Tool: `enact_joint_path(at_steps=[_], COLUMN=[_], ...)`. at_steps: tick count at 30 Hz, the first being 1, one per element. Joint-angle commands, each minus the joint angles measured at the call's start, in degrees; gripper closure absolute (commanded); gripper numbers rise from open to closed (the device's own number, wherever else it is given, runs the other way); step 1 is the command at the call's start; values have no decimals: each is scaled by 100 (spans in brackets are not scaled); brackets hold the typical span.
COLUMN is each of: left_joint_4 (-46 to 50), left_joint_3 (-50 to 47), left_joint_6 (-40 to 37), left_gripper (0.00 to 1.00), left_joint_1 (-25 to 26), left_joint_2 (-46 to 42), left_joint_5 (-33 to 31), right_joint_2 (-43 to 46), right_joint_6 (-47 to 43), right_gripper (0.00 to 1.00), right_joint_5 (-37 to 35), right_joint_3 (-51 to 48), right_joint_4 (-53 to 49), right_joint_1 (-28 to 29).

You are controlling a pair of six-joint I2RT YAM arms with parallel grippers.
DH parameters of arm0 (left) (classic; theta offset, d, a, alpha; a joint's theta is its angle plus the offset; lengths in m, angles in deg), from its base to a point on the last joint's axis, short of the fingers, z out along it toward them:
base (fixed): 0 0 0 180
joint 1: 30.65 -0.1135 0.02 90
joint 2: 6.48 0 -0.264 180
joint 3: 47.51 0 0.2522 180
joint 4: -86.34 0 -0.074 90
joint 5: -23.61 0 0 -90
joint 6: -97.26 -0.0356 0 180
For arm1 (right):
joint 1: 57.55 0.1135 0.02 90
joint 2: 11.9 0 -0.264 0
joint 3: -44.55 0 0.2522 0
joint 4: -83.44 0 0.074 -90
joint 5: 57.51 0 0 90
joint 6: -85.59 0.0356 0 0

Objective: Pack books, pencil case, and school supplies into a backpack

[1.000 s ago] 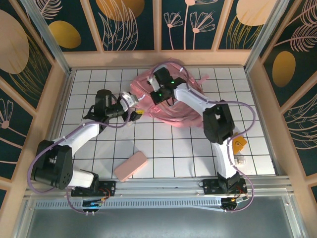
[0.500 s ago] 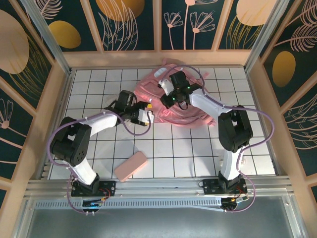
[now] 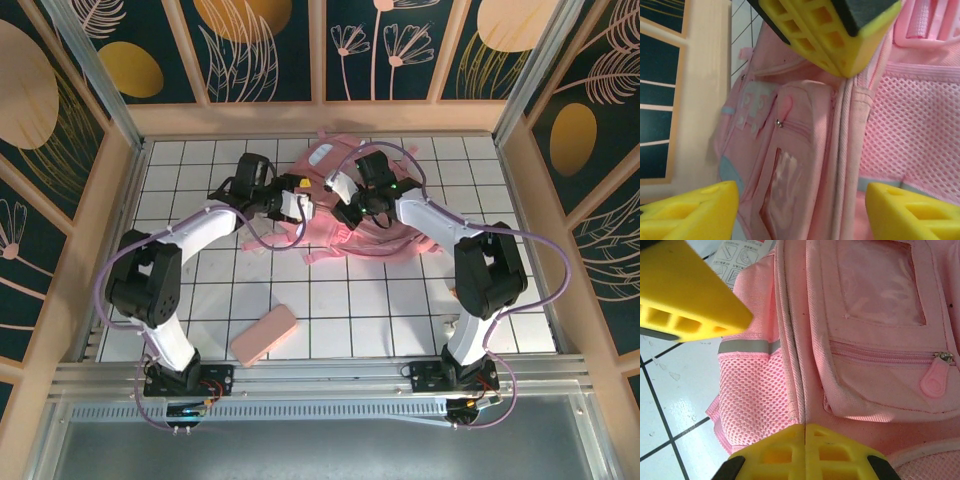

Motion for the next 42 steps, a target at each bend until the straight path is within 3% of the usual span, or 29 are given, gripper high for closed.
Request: enact_joint_path(at_steps=[1,7,9,13,16,19,20,22,24,27,29,33,38,42], left_joint_4=[422,481,320,1,285,248,209,243,345,289,257,-169,-486,-480], left_joint_3=[303,160,199,573,887,886,867,838,862,874,867,694,608,424], left_joint_6=[-243,-385,-343,269,246,320,365,323,312,806,1196,2104,2725,2468], left_gripper=[36,38,44,50,69,100,100,100,100,100,100,100,100,100], left_joint_1=[11,20,44,73,78,82,82,82,80,81,81,82,80,82], left_joint_2=[375,544,644,986,1201,1238,1235,1223,1158,964,803,459,191,80], left_joint_5=[478,650,466,293,569,684,661,603,561,638,745,847,648,739], right_joint_2=[298,348,402,509,561,780,891,1255,1637,2406,2707,2705,2266,1952], right_joint_6=[-258,-281,-247,-191,-83,336,499,1386,2783,5755,6766,5883,5093,4879], right_gripper=[100,100,100,100,100,100,95,68,57,57,62,65,60,55], right_joint_5=[400,478,570,726,673,235,123,-817,-1811,-2618,-2434,-1824,-1284,-1190], right_joint_3=[28,-28,-98,-278,-349,-626,-759,-1107,-1388,-2190,-2535,-2813,-3048,-2992], right_joint_4=[360,434,525,737,838,1364,1543,2058,2127,1660,1389,1389,1450,1503], right_joint_1=[-12,-49,-64,-59,-60,-50,-48,28,83,240,653,1622,1422,1040])
